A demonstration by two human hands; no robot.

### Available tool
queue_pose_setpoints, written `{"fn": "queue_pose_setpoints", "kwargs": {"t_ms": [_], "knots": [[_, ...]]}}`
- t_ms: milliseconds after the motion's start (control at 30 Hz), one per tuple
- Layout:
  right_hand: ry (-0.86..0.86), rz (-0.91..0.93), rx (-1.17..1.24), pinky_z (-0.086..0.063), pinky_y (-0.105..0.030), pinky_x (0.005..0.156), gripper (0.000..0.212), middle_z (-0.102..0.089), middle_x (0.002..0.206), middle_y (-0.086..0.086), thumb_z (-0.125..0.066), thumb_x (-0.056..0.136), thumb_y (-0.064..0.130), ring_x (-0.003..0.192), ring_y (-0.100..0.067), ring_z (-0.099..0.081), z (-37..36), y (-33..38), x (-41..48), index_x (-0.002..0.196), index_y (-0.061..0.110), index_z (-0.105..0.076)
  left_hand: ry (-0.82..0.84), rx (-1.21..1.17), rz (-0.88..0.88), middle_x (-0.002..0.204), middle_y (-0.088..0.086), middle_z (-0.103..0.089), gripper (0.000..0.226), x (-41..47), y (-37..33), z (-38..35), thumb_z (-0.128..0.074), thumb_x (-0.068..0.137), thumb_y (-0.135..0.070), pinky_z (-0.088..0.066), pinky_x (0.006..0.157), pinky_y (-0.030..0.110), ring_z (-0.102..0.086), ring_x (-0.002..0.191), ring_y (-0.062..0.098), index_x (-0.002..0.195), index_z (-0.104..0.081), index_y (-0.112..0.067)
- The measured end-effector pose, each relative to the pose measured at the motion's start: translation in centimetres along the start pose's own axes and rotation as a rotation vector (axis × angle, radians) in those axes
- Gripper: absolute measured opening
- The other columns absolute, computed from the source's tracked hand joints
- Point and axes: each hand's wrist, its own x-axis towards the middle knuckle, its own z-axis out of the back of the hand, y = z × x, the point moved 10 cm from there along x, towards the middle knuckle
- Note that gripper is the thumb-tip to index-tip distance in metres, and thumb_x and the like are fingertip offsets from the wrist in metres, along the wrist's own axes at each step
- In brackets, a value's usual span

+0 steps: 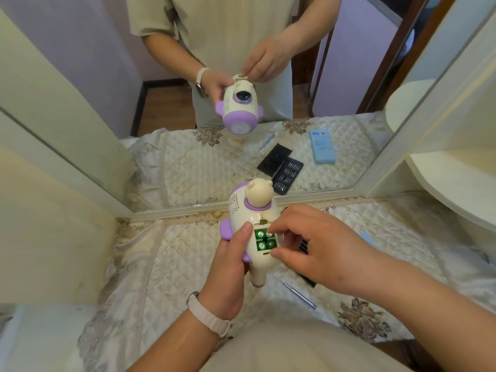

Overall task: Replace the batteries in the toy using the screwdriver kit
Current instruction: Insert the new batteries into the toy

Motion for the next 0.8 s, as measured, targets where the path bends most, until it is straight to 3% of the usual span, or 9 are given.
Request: {"fn": "queue_pose_setpoints", "kwargs": {"t_ms": [133, 267, 400, 500, 567, 667, 800], "knots": [[-0.027, -0.044, 0.078, -0.05, -0.026, 0.074, 0.022, -0.056, 0.093, 0.012, -0.069, 0.083, 0.03, 0.081, -0.006, -0.058, -0.8, -1.6, 0.5, 0.104, 0.024, -0.066, -0.023, -0.113, 0.077, 0.114, 0.017, -0.071, 0.05, 0.4, 1.6, 0.6, -0.059, 0.084, -0.046, -0.049, 0.084, 0.039, -0.065, 0.101, 0.028, 0.122, -0.067, -0.015], [-0.015, -0.027, 0.073, -0.048, -0.021, 0.074, 0.031, -0.053, 0.094, 0.013, -0.055, 0.085, 0.043, 0.083, -0.005, -0.057, -1.8, -2.1, 1.2, 0.106, 0.025, -0.067, -0.026, -0.122, 0.088, 0.116, 0.019, -0.071, 0.035, 1.0, 2.1, 0.8, -0.054, 0.087, -0.044, -0.051, 0.086, 0.04, -0.066, 0.104, 0.031, 0.107, -0.076, -0.025], [-0.016, 0.0, 0.076, -0.045, -0.016, 0.073, 0.028, -0.052, 0.094, 0.012, -0.055, 0.087, 0.04, 0.081, -0.002, -0.055, -2.3, -2.9, 2.1, 0.104, 0.022, -0.068, -0.023, -0.084, 0.051, 0.117, 0.018, -0.072, 0.04, 2.1, 1.9, 1.3, -0.056, 0.087, -0.043, -0.056, 0.083, 0.035, -0.069, 0.105, 0.03, 0.114, -0.073, -0.019], [-0.008, -0.014, 0.137, -0.045, -0.013, 0.072, 0.026, -0.053, 0.094, 0.012, -0.057, 0.087, 0.036, 0.08, -0.004, -0.056, -3.1, -4.0, 2.6, 0.104, 0.021, -0.068, -0.045, -0.059, 0.021, 0.122, 0.02, -0.069, 0.063, 3.0, 1.9, 2.1, -0.062, 0.082, -0.046, -0.057, 0.084, 0.034, -0.067, 0.112, 0.031, 0.131, -0.06, -0.006], [-0.006, -0.059, 0.221, -0.047, -0.015, 0.072, 0.024, -0.056, 0.094, 0.011, -0.057, 0.086, 0.036, 0.079, -0.006, -0.059, -4.2, -5.5, 2.7, 0.102, 0.021, -0.069, -0.085, -0.047, 0.012, 0.122, 0.021, -0.069, 0.066, 3.6, 2.2, 3.2, -0.062, 0.082, -0.044, -0.058, 0.082, 0.034, -0.068, 0.111, 0.032, 0.133, -0.057, -0.002], [0.037, -0.14, 0.204, -0.048, -0.02, 0.075, 0.023, -0.055, 0.094, 0.018, -0.058, 0.087, 0.034, 0.081, -0.004, -0.059, -6.8, -8.8, 2.8, 0.105, 0.023, -0.068, -0.192, -0.017, -0.002, 0.12, 0.025, -0.069, 0.06, 4.5, 3.0, 6.1, -0.059, 0.087, -0.038, -0.058, 0.087, 0.049, -0.069, 0.106, 0.041, 0.134, -0.055, -0.001], [0.235, -0.211, -0.114, -0.05, -0.032, 0.084, 0.03, -0.055, 0.113, 0.011, -0.053, 0.094, 0.036, 0.099, -0.01, -0.058, -12.1, -14.1, 2.6, 0.119, 0.022, -0.061, -0.421, 0.052, 0.033, 0.12, 0.021, -0.07, 0.065, 4.5, 4.8, 11.4, -0.071, 0.076, -0.045, -0.052, 0.091, 0.066, -0.067, 0.108, 0.043, 0.131, -0.059, -0.013]]}}
